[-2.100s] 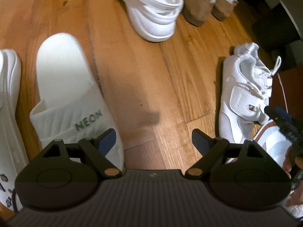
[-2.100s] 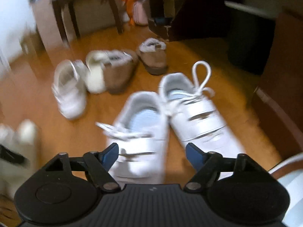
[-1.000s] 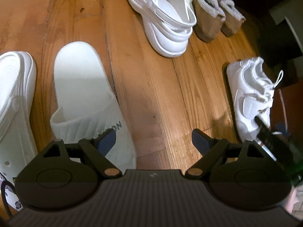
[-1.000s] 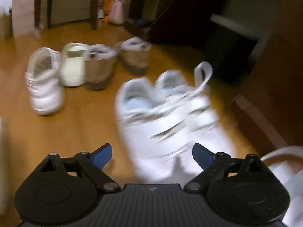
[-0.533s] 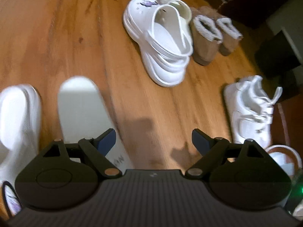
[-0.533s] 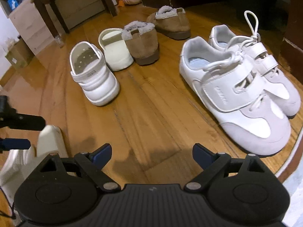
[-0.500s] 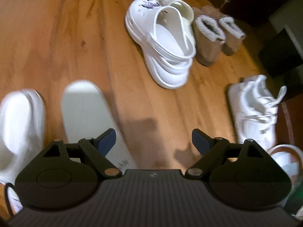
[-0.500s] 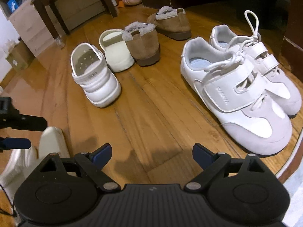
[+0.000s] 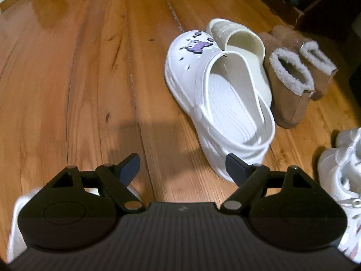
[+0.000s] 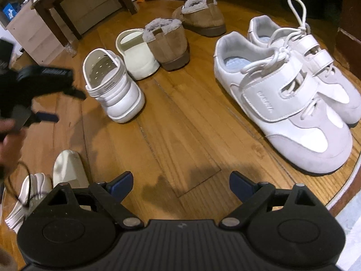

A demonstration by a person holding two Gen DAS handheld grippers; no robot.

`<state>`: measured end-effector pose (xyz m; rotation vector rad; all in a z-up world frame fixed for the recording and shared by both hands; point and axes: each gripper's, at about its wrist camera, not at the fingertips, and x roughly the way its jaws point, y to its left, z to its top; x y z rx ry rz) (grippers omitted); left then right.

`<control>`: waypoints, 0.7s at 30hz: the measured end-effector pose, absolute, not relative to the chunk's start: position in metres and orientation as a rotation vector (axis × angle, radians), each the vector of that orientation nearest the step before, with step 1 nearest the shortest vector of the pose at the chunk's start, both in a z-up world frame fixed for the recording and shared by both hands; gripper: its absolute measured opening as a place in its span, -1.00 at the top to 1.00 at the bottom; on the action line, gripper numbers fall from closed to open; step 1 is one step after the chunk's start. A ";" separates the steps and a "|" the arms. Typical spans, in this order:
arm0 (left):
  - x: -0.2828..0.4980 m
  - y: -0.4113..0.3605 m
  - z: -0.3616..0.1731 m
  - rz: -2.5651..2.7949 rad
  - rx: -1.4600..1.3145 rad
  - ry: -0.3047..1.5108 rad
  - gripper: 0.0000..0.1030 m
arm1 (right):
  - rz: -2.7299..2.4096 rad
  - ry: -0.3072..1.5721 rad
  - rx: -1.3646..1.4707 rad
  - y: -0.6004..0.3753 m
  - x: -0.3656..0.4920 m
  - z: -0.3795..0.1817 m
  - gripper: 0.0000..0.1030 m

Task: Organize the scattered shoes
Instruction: 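Move the left tool to the white purple-charm clog and grasp it, then lift the clog with the left tool, set it near the NEON slide, open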

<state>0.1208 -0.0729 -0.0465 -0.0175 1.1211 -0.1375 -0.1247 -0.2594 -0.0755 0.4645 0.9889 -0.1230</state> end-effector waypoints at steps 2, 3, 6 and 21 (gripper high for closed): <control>0.129 -0.078 -0.044 -0.134 0.021 1.085 -0.61 | -0.114 0.991 0.468 -0.257 -0.123 -0.076 -0.80; 0.130 -0.080 -0.045 -0.128 0.033 1.075 -0.61 | -0.111 0.992 0.470 -0.256 -0.122 -0.076 -0.80; 0.146 -0.086 -0.050 -0.084 0.044 1.024 -0.64 | -0.095 0.996 0.472 -0.251 -0.118 -0.076 -0.80; 0.138 -0.100 -0.085 -0.028 0.079 0.944 0.70 | -0.113 1.030 0.482 -0.261 -0.120 -0.081 -0.80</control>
